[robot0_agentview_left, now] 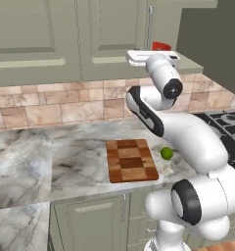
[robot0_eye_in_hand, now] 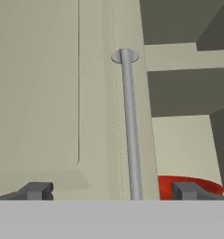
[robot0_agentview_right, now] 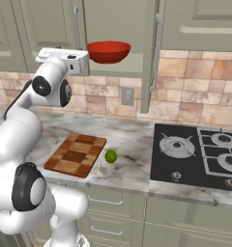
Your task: Open the cabinet. Place the bowl and condiment on the counter. Then place the lime and garlic on the cutting board.
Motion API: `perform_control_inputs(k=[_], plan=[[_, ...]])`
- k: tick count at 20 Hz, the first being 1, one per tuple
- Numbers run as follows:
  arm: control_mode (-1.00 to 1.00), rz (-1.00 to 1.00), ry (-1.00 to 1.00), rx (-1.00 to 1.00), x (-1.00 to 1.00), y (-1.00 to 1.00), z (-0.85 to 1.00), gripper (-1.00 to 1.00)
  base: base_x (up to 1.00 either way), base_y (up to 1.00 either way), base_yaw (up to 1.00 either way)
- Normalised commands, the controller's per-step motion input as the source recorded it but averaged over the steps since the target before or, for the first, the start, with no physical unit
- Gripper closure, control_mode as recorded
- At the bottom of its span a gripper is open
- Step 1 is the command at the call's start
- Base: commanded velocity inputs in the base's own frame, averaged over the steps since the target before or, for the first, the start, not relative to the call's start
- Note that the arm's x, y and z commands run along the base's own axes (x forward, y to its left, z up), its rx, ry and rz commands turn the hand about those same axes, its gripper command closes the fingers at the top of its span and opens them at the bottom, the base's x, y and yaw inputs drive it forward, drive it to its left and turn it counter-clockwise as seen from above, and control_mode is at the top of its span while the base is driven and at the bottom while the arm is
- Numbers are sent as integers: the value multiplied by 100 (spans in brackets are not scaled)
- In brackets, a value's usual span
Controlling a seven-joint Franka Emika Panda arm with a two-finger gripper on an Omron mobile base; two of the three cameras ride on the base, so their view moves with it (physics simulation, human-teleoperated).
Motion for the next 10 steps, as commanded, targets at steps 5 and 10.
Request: perform_control_inputs(k=[5,10], plan=[[-100,1,1,0,17,-11,0,-100,0,0,0],[-100,0,1,0,14,-8,0,-100,0,0,0]])
